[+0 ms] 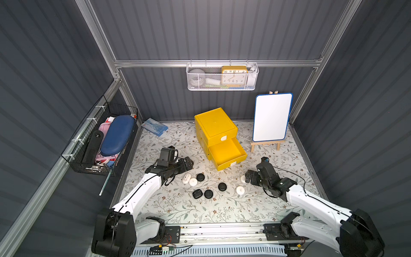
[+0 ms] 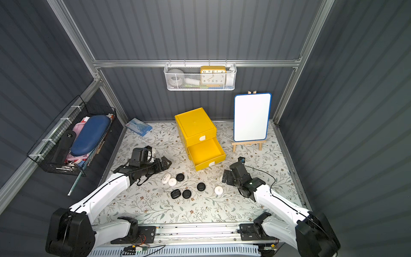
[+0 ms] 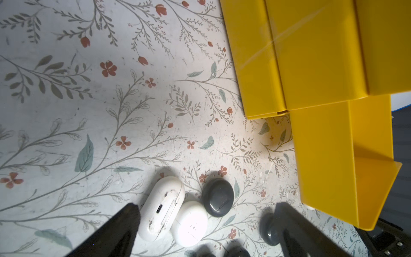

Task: Put the bluetooth earphones in the drawer according to color
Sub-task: Pick up the Bluetooth earphone from the center of the board.

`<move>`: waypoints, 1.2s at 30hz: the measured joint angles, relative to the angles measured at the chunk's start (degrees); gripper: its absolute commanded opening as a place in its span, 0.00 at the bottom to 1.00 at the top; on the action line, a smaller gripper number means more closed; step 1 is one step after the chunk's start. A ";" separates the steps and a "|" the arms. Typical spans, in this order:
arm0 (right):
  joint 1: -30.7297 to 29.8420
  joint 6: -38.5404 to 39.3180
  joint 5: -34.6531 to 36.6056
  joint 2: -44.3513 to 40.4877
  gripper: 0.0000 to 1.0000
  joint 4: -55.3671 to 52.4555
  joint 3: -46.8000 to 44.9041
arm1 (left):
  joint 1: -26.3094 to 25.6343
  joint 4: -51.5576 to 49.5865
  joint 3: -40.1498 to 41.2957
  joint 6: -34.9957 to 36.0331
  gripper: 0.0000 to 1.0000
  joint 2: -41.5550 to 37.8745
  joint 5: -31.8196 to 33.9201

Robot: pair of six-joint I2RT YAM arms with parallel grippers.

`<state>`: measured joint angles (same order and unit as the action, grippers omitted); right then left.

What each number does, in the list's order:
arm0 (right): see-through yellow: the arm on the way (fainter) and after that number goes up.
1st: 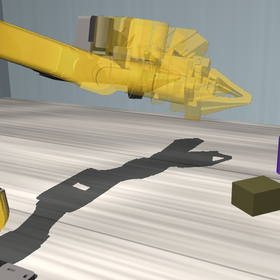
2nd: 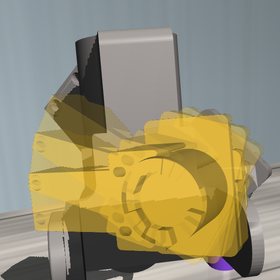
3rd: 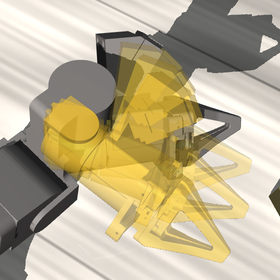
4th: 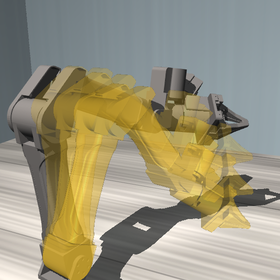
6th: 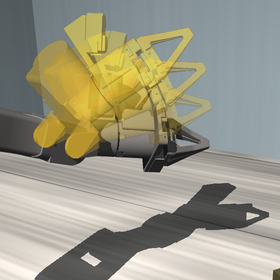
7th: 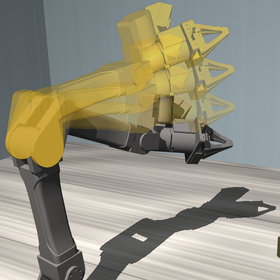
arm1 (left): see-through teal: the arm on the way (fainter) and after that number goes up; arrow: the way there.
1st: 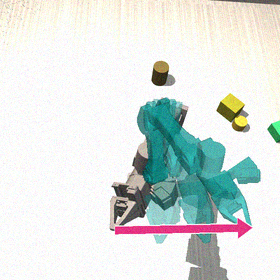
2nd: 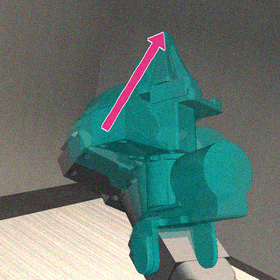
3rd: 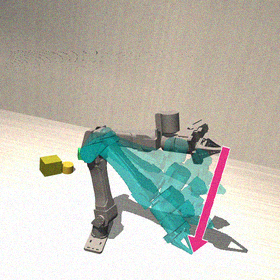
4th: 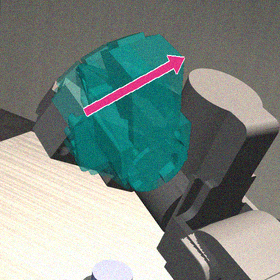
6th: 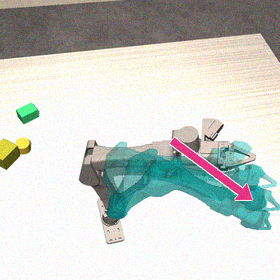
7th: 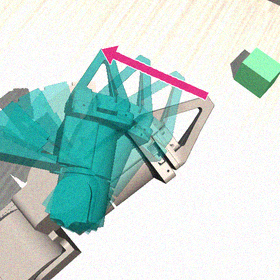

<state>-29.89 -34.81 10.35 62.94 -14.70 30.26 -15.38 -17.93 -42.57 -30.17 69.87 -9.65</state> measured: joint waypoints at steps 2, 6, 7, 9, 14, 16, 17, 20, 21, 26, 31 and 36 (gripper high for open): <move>0.00 0.76 -0.55 3.26 0.99 -1.25 2.21 | 0.00 0.46 0.07 -0.13 0.99 1.33 -0.24; -0.02 1.57 -1.90 8.81 0.99 -1.77 5.14 | 0.00 1.84 1.25 -0.35 0.99 3.48 -0.31; -0.09 1.70 -2.27 9.66 0.99 -1.66 5.18 | 0.00 2.03 1.57 -0.37 0.99 3.80 -0.28; -0.33 2.01 -2.78 11.06 0.99 -1.75 5.18 | 0.00 2.21 1.95 -0.37 0.99 4.33 -0.24; -1.90 2.67 -3.41 13.88 0.96 -3.17 6.32 | 0.00 3.15 1.97 -0.37 0.99 5.01 -0.20; -2.51 2.75 -3.48 15.56 0.94 -3.87 7.63 | 0.00 3.43 1.97 -0.37 0.99 5.22 -0.17; -2.82 2.75 -3.48 16.35 0.93 -4.09 8.17 | 0.00 3.58 1.97 -0.37 0.99 5.31 -0.15; -3.87 2.73 -3.26 18.43 0.88 -4.48 9.27 | 0.00 3.82 1.97 -0.37 0.99 5.42 -0.15; -4.24 2.73 -3.19 18.95 0.87 -4.68 9.40 | 0.00 3.85 1.97 -0.37 0.99 5.42 -0.15; -5.64 2.54 -2.54 20.11 0.82 -5.27 9.40 | 0.00 4.11 1.97 -0.37 0.99 5.42 0.02; -5.79 2.47 -1.88 21.07 0.80 -5.01 9.42 | 0.00 4.22 1.97 -0.37 0.99 5.42 0.31; -5.81 2.32 -0.52 23.30 0.79 -4.31 10.84 | 0.00 4.24 1.97 -0.37 0.99 5.42 0.31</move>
<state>-35.70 -32.49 9.82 86.24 -19.00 41.10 -15.38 -13.69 -40.60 -30.55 75.29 -9.34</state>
